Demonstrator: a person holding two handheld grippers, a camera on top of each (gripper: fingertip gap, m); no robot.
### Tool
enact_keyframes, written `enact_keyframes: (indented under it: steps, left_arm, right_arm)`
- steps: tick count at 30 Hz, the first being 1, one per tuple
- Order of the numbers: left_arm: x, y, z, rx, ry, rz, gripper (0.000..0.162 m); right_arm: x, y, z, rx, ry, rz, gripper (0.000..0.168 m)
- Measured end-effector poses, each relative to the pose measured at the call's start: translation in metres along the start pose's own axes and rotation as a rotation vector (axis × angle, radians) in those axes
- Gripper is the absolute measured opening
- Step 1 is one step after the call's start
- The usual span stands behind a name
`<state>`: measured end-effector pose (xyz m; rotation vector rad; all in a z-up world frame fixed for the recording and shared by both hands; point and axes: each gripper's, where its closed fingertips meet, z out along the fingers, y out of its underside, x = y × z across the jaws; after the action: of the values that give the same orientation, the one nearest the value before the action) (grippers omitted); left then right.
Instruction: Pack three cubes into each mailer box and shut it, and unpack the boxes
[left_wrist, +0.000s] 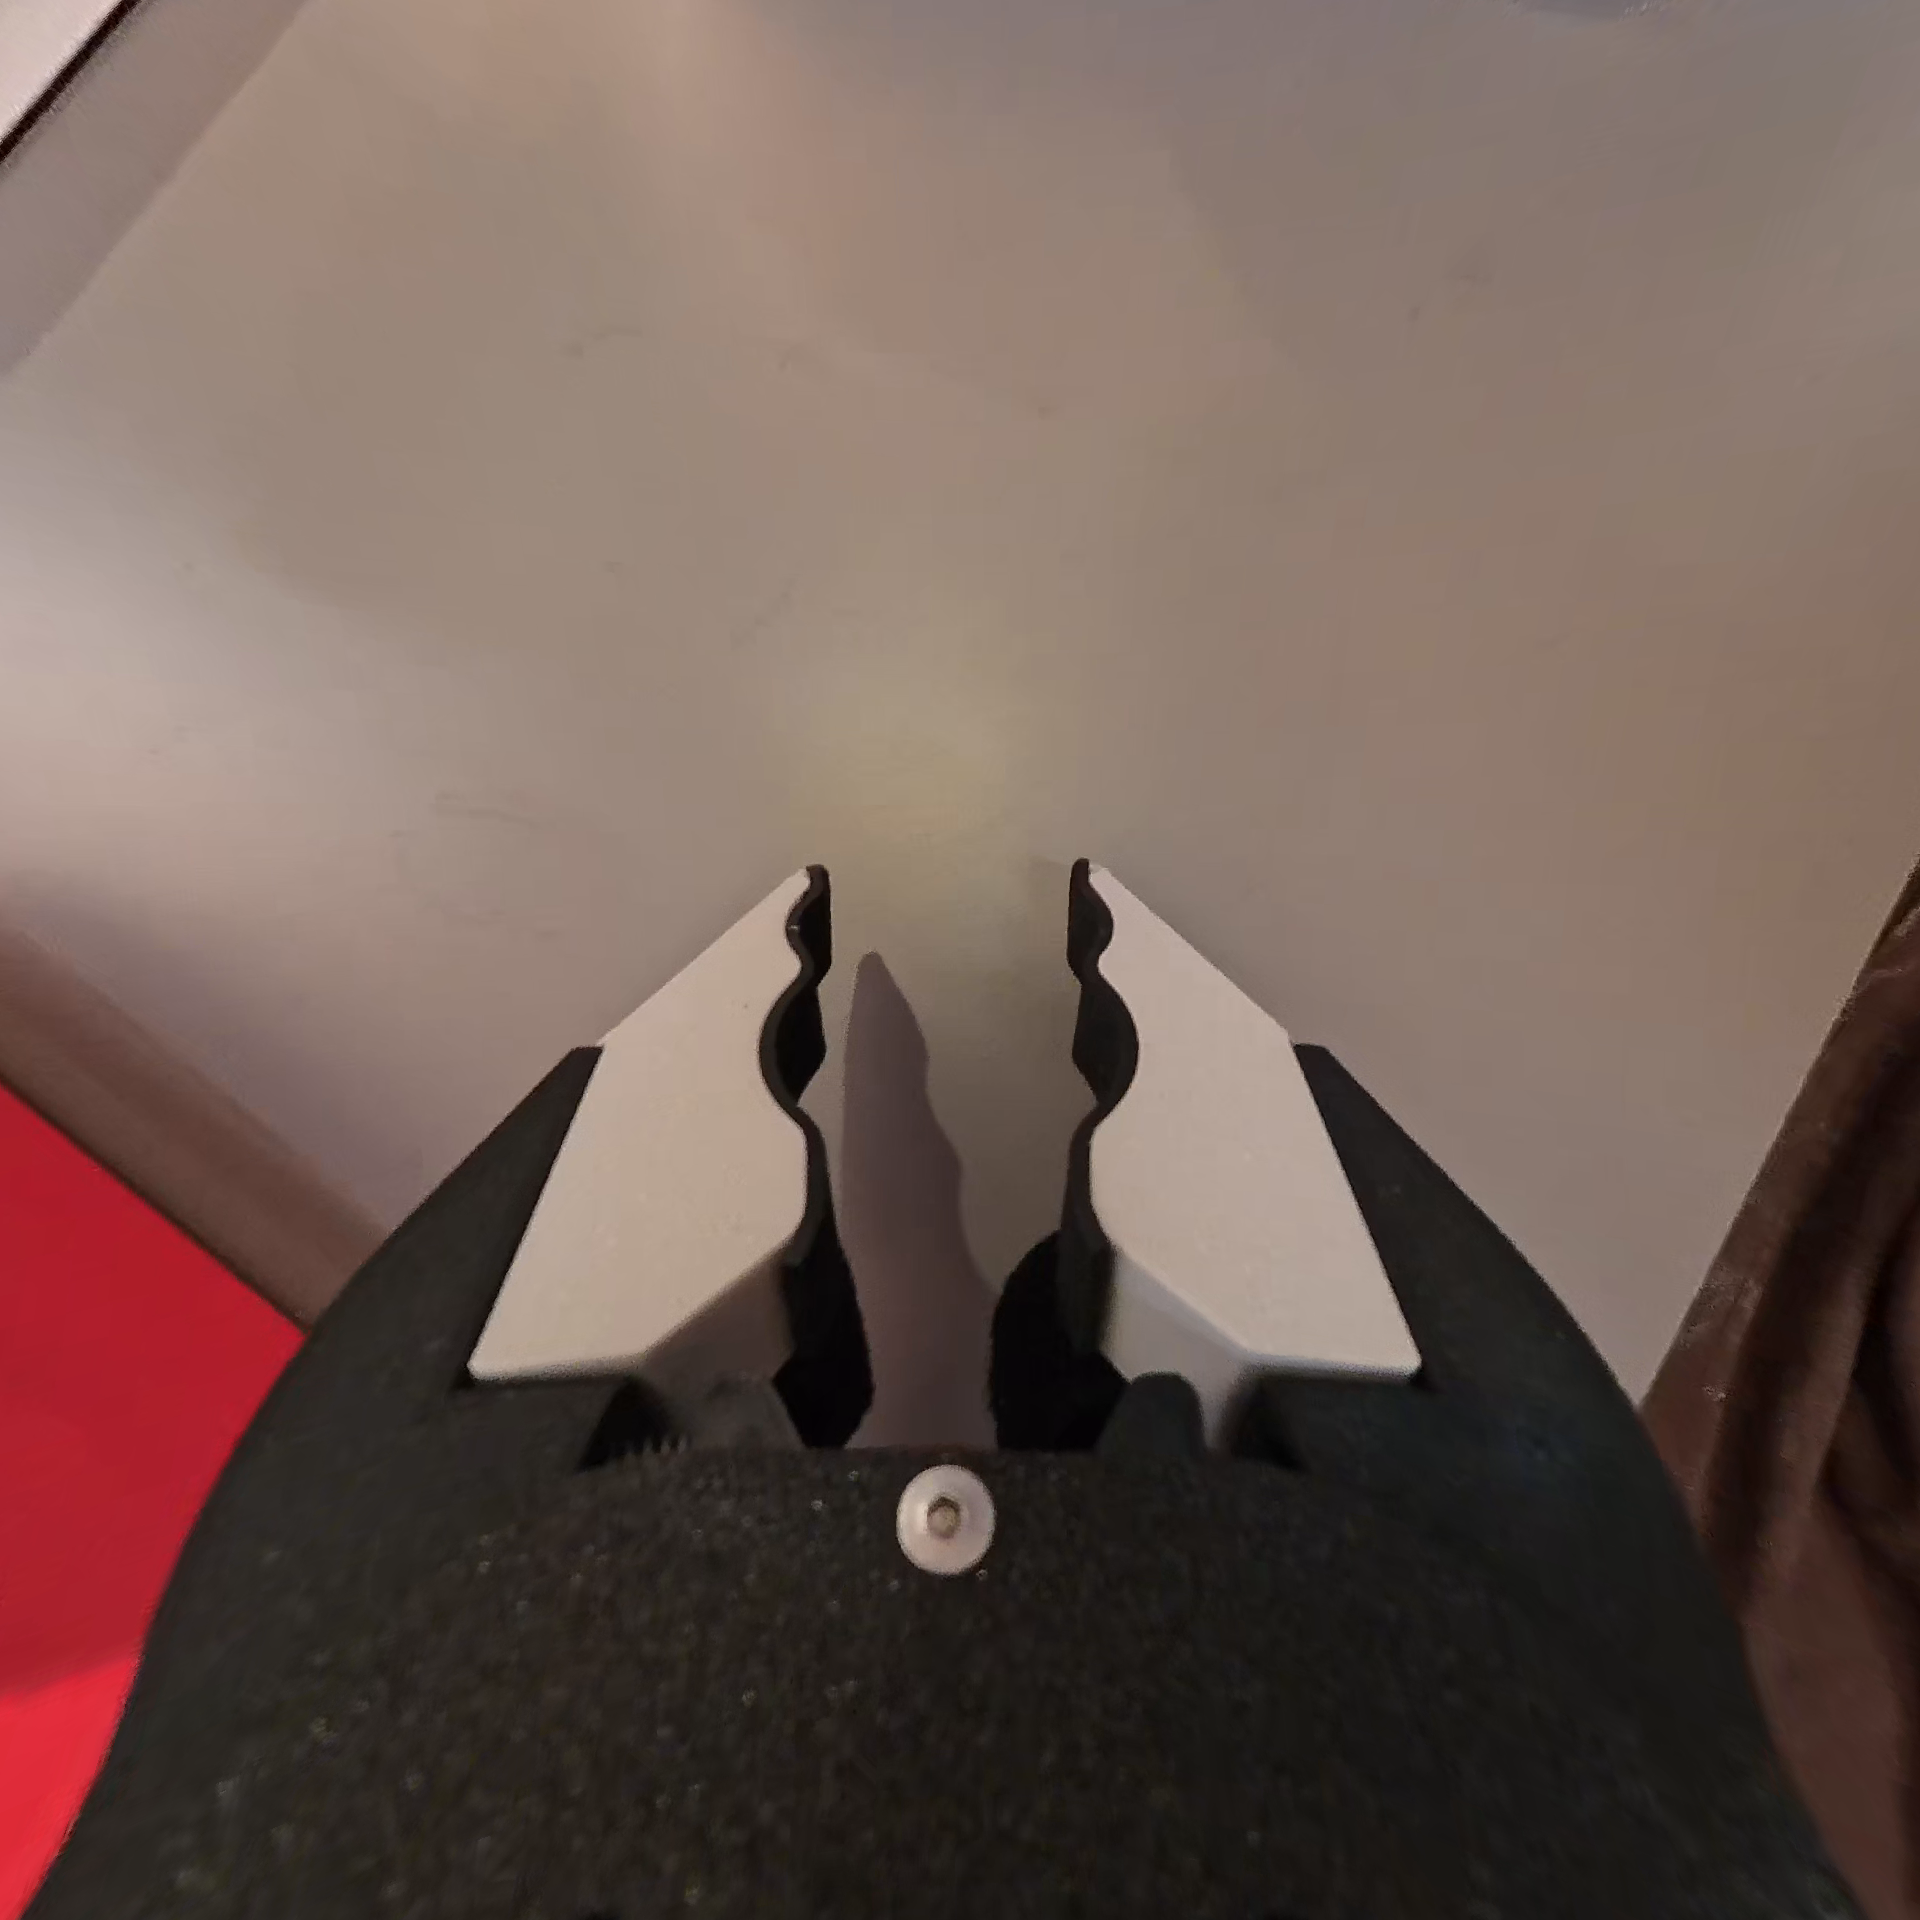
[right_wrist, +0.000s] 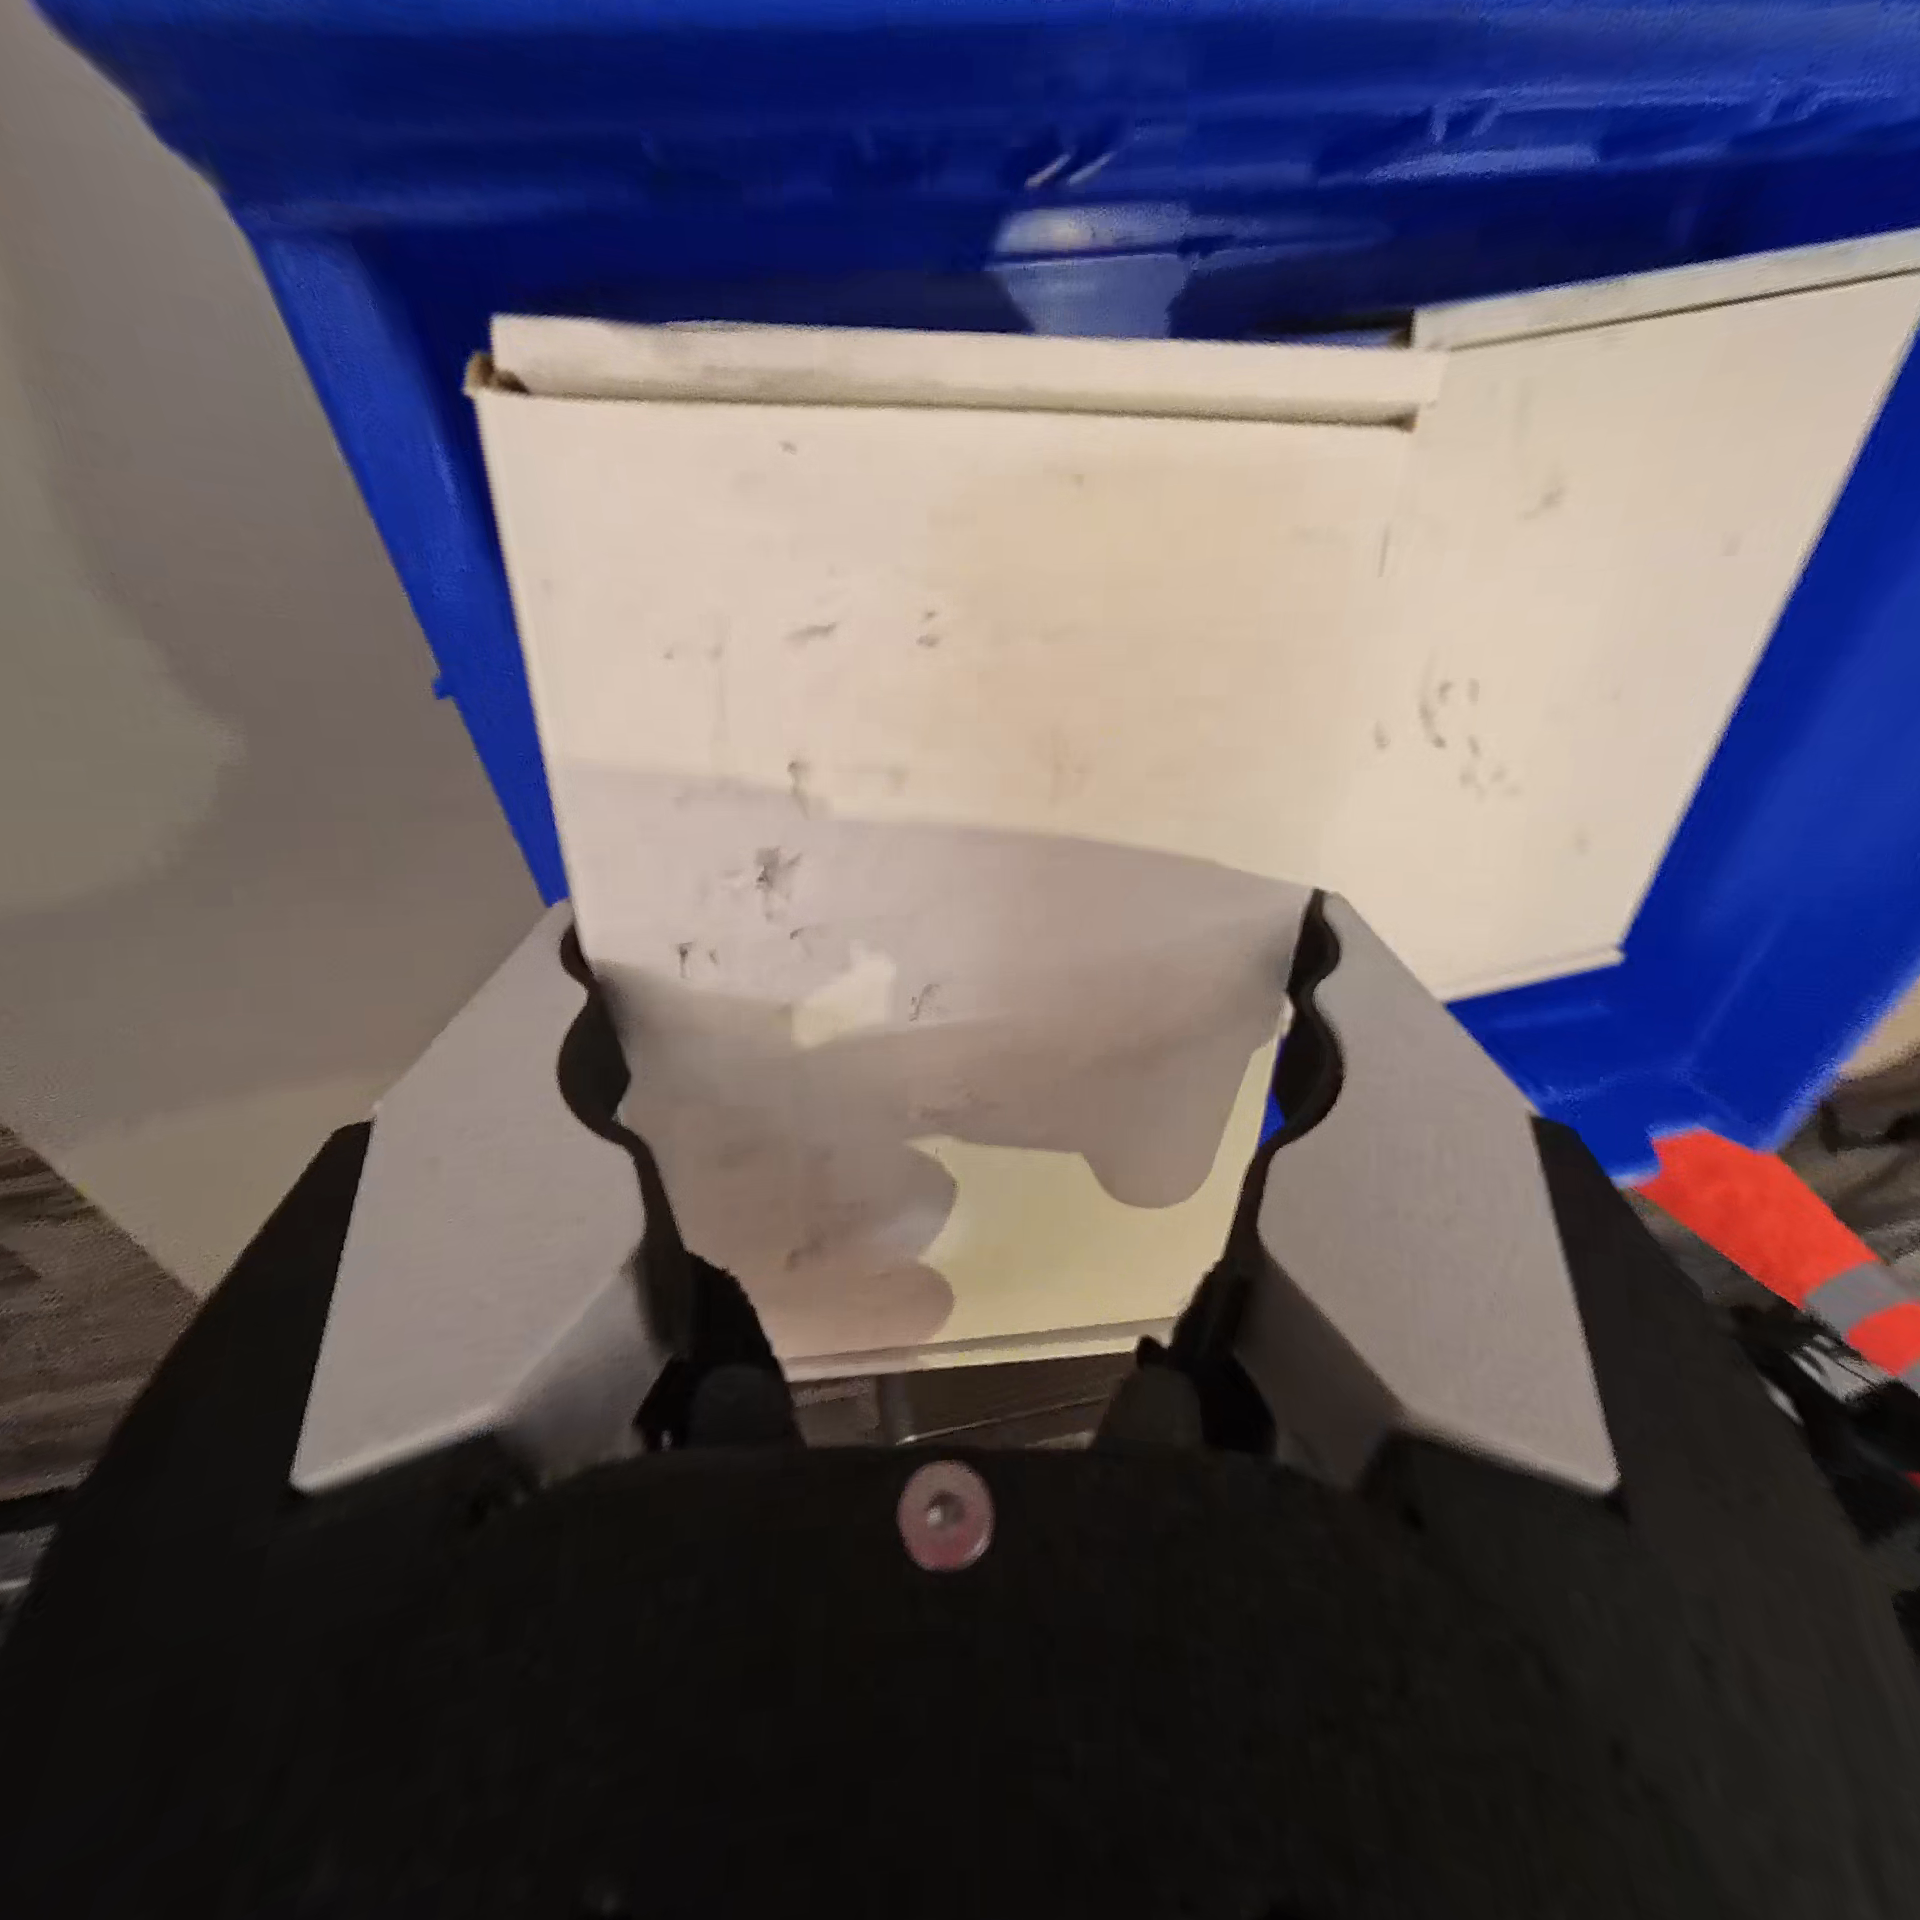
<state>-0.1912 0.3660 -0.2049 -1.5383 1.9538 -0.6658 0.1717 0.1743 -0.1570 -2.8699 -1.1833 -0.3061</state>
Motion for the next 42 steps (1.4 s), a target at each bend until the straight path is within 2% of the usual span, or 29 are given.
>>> enact_keyframes:
  steps: [1,5,11,16,18,23,26,28,30,31,32,35,36,37,38,39,42]
  left_arm:
    - [0.002,-0.001,0.000,0.004,-0.002,-0.001,0.044]
    - [0.008,-0.006,-0.001,0.016,-0.013,0.005,0.043]
    - [0.009,-0.006,0.000,0.012,-0.012,-0.026,0.044]
    - [0.005,-0.012,-0.007,0.057,-0.009,-0.090,0.048]
    - [0.005,-0.019,-0.016,0.101,-0.002,-0.127,0.051]
    - [-0.008,-0.023,-0.052,0.192,-0.071,-0.233,0.061]
    - [-0.028,-0.010,-0.082,0.227,-0.223,-0.271,0.066]
    - [-0.047,0.004,-0.107,0.241,-0.362,-0.313,0.074]
    - [-0.061,0.023,-0.127,0.249,-0.467,-0.360,0.074]
    - [-0.066,0.035,-0.134,0.243,-0.503,-0.384,0.074]
    - [-0.069,0.046,-0.139,0.234,-0.520,-0.410,0.075]
    - [-0.073,0.065,-0.147,0.230,-0.504,-0.501,0.073]
    - [-0.072,0.066,-0.148,0.246,-0.480,-0.527,0.063]
    - [-0.073,0.067,-0.149,0.260,-0.461,-0.551,0.054]
    - [-0.076,0.070,-0.150,0.262,-0.459,-0.570,0.054]
    - [-0.080,0.076,-0.150,0.247,-0.478,-0.582,0.054]
    - [-0.094,0.093,-0.155,0.209,-0.568,-0.607,0.045]
  right_arm:
    - [-0.001,-0.002,0.006,0.006,-0.041,-0.001,0.128]
    - [0.002,-0.003,0.029,-0.010,-0.124,-0.040,0.128]
    - [0.010,-0.001,0.053,-0.049,-0.106,-0.092,0.129]
    - [0.008,-0.005,0.055,0.008,-0.064,-0.030,0.129]
    - [0.007,0.000,0.053,-0.007,-0.038,0.002,0.139]
    - [0.012,0.009,0.020,0.009,0.095,0.097,0.136]
    - [0.028,-0.001,-0.028,0.175,0.230,0.289,0.131]
    - [0.034,-0.016,-0.074,0.395,0.348,0.455,0.123]
    - [0.035,-0.019,-0.115,0.595,0.511,0.665,0.116]
    - [0.033,-0.013,-0.128,0.645,0.616,0.786,0.109]
    - [0.027,-0.005,-0.136,0.661,0.722,0.895,0.109]
    - [-0.018,-0.003,-0.129,0.705,0.905,1.132,0.097]
    - [-0.036,-0.008,-0.123,0.720,0.955,1.174,0.093]
    - [-0.053,-0.010,-0.118,0.718,1.027,1.202,0.078]
    - [-0.068,-0.012,-0.109,0.692,1.064,1.216,0.068]
    - [-0.083,-0.016,-0.093,0.660,1.038,1.256,0.059]
    - [-0.113,-0.034,-0.047,0.618,0.859,1.324,0.057]
